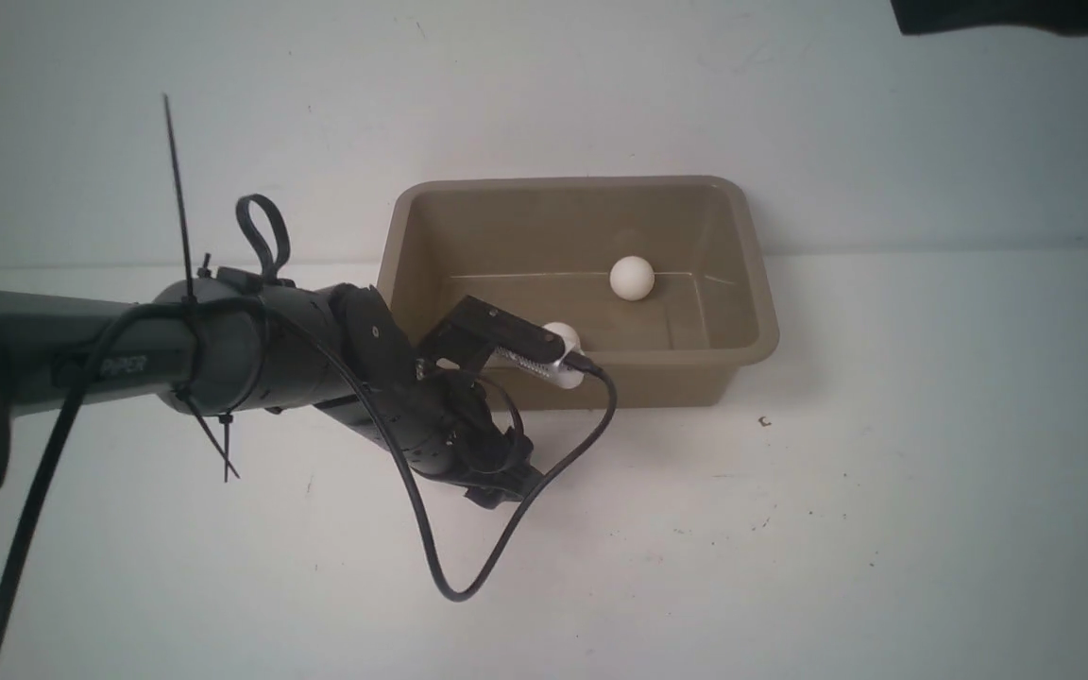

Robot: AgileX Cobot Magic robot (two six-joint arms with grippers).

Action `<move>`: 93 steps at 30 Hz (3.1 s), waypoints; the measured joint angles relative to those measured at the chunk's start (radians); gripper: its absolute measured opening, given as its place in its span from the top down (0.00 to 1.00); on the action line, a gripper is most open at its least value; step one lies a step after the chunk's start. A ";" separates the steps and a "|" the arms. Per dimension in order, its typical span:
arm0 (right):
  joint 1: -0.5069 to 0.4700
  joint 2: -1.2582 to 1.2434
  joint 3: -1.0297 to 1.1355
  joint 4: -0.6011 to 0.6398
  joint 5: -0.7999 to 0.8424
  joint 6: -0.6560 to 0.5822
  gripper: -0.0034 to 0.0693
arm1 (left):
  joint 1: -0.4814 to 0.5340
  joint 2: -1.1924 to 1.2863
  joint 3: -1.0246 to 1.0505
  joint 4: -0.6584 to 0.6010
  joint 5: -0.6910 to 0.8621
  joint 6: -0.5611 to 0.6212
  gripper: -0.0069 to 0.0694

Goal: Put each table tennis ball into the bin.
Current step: Use the left arm to clamp the table tennis ball closest to it, then use the left arm to put the table tennis ball into the box, then use the left arm to clamp the table tennis ball closest to it

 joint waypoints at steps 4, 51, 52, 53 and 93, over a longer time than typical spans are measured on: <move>0.000 0.000 0.000 0.007 0.000 0.000 0.19 | -0.001 0.000 -0.003 -0.001 -0.003 -0.008 0.45; 0.000 -0.022 0.000 -0.049 0.000 -0.015 0.41 | 0.077 -0.199 -0.579 0.473 0.597 -0.218 0.38; 0.000 -0.036 0.000 -0.074 0.001 -0.015 0.50 | 0.101 -0.218 -0.579 0.473 0.609 -0.214 0.42; 0.000 -0.049 0.000 -0.091 0.001 -0.015 0.58 | 0.121 -0.230 -0.581 0.473 0.624 -0.210 0.45; 0.000 -0.327 0.180 -0.020 0.008 -0.001 0.97 | 0.388 -0.008 -0.180 -0.119 0.196 0.188 0.37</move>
